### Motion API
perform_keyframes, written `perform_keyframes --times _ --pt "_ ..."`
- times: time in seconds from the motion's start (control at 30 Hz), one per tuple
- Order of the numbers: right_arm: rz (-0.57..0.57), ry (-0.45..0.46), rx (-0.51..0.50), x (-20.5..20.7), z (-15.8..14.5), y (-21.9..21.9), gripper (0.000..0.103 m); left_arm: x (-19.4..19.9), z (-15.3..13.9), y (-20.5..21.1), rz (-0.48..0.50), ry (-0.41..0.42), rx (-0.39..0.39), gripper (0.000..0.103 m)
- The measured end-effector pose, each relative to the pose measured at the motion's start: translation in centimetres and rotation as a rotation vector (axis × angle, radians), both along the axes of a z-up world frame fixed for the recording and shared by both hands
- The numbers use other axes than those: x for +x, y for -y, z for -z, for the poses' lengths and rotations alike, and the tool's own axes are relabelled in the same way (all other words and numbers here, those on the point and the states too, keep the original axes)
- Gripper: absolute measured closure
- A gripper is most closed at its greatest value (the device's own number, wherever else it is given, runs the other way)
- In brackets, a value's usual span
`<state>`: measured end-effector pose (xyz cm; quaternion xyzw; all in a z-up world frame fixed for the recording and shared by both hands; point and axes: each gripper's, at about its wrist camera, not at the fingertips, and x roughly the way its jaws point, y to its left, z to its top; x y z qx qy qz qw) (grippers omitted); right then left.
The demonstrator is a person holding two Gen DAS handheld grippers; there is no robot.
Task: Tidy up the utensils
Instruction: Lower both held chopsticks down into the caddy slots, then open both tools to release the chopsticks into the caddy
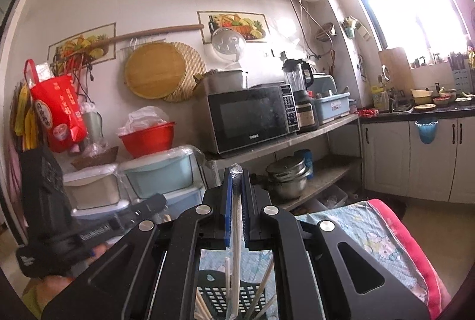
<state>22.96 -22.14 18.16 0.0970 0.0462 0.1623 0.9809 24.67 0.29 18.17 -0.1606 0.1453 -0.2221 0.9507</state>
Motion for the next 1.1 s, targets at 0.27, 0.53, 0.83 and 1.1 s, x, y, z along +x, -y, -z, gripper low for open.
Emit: perform_keyframes --times 0.27,0.53,0.83,1.1 --pt "0.027 -0.015 -0.008 1.6 1.3 -0.3 0.097 1.2 -0.2 0.2 0.002 0.002 -0.018 0.101" --pt "0.044 -0.024 -0.014 2.7 3.0 -0.5 0.097 1.6 1.4 0.7 0.0 -0.017 0.008 0.101" --pt "0.055 -0.062 -0.027 3.5 4.8 -0.6 0.097 1.2 3.1 0.9 -0.011 -0.06 0.06 0.101" --pt "0.036 -0.143 -0.032 3.2 6.1 -0.1 0.081 0.6 4.6 0.8 -0.015 -0.116 0.109 0.101"
